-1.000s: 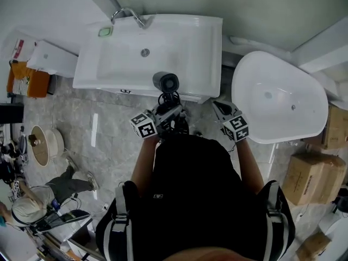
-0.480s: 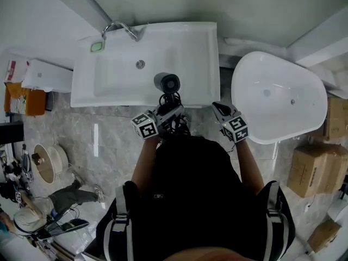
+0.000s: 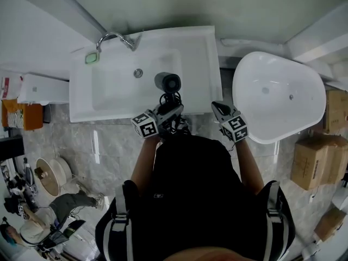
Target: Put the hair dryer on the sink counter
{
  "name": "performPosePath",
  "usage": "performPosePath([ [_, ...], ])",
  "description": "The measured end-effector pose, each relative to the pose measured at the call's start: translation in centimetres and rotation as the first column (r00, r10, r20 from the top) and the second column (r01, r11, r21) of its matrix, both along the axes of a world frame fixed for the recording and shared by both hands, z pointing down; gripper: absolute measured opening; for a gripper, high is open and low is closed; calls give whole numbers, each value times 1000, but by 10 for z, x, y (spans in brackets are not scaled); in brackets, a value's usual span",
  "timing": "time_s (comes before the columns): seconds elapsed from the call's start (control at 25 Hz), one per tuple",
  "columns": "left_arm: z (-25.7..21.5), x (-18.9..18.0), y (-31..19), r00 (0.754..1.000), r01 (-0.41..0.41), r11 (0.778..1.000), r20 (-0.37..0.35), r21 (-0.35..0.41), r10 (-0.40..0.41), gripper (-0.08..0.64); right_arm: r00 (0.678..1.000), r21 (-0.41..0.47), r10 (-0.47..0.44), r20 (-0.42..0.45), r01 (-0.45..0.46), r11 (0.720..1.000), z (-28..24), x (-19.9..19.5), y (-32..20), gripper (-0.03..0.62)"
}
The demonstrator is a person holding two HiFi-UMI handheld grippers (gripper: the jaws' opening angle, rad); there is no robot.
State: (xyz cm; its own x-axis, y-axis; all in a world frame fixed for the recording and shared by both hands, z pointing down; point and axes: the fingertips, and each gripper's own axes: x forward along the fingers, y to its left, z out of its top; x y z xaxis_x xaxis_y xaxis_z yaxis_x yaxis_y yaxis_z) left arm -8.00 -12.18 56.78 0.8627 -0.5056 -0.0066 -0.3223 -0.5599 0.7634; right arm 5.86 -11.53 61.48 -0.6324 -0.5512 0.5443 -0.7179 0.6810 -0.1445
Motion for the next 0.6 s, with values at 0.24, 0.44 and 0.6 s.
performPosePath([
  [0.24,8,-9,-20,999,-45,999,3,-22,45,221,1000,-7,20,-2,-20,1000,2,-17,-16,60],
  [0.44,9,-10,-30,997,-78,997,24,-26,79,221,999,-22,32,7,-32,999,5,-27,-20,60],
  [0.6,13,-11,-34,996,-76,996,43,-42,78,221,1000,-30,19,9,-18,999,10,-30,-27,60],
])
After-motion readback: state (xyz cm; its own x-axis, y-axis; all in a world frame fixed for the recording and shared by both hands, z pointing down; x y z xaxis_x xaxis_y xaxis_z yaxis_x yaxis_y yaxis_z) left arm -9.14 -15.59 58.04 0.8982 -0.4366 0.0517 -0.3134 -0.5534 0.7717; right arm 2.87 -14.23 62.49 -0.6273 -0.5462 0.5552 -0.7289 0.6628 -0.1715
